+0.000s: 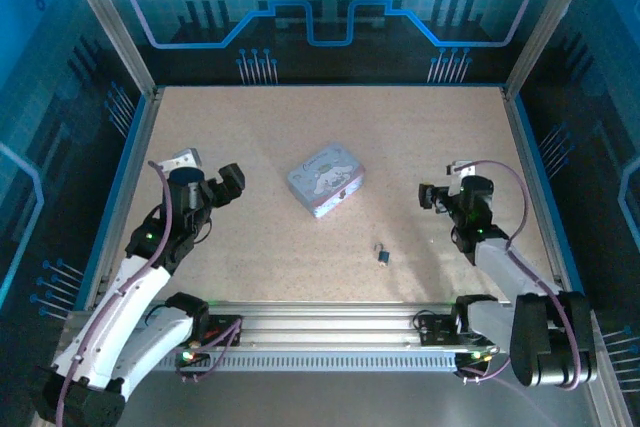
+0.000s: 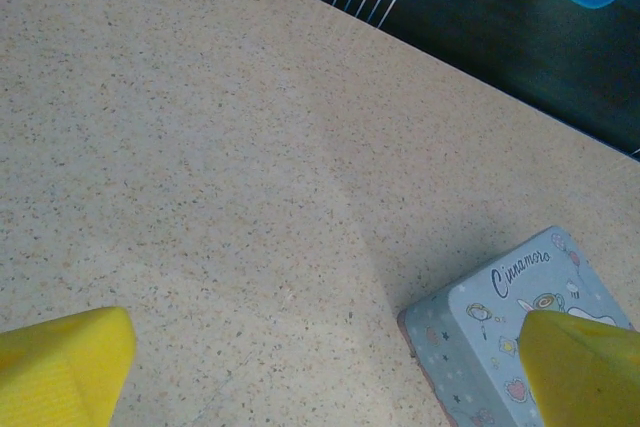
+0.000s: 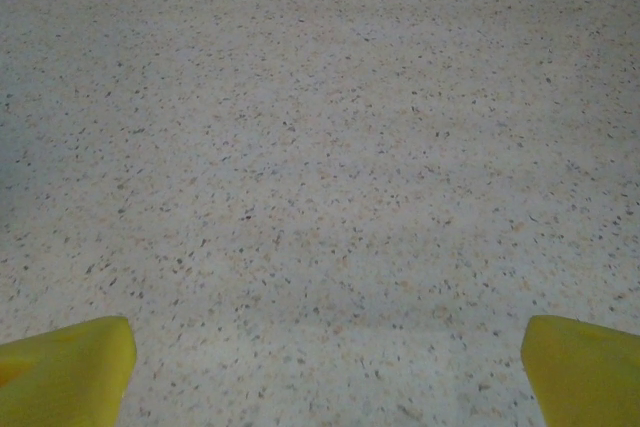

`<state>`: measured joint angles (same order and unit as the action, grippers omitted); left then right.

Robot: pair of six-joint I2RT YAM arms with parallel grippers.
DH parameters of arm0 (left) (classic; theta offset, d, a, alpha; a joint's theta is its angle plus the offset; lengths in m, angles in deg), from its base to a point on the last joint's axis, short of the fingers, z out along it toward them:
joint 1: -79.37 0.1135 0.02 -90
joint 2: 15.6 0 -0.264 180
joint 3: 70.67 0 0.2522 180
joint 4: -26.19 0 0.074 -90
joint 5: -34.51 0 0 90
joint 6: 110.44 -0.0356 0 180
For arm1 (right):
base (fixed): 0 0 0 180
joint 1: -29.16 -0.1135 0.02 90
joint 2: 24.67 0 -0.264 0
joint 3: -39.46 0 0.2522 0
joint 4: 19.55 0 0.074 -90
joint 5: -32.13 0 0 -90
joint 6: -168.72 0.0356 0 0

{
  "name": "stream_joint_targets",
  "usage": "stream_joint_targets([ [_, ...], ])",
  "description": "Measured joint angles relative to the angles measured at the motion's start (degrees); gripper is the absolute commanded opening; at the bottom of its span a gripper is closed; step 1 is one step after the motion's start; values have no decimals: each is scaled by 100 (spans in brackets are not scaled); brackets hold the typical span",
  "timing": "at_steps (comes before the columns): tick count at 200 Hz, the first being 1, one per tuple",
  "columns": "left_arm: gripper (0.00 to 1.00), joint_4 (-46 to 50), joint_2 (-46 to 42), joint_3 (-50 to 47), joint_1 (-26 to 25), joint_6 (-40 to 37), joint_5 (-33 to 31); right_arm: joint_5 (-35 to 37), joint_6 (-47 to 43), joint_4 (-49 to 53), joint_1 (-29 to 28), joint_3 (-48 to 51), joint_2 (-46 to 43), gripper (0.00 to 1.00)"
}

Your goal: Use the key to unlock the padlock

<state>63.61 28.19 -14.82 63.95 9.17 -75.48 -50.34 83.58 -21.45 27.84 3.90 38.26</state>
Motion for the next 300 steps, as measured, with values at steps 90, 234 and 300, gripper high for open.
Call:
stream_joint_targets([
  [90, 99, -17, 90, -13, 37, -2, -168, -195, -144, -1670, 2, 7, 1228, 100],
  [234, 99, -413, 212, -197, 380, -463, -461, -492, -282, -2732, -22, -109, 2227, 100],
  [300, 99, -1207, 420, -765, 1082, -1023, -640, -424, -372, -2728, -116, -118, 2229, 100],
])
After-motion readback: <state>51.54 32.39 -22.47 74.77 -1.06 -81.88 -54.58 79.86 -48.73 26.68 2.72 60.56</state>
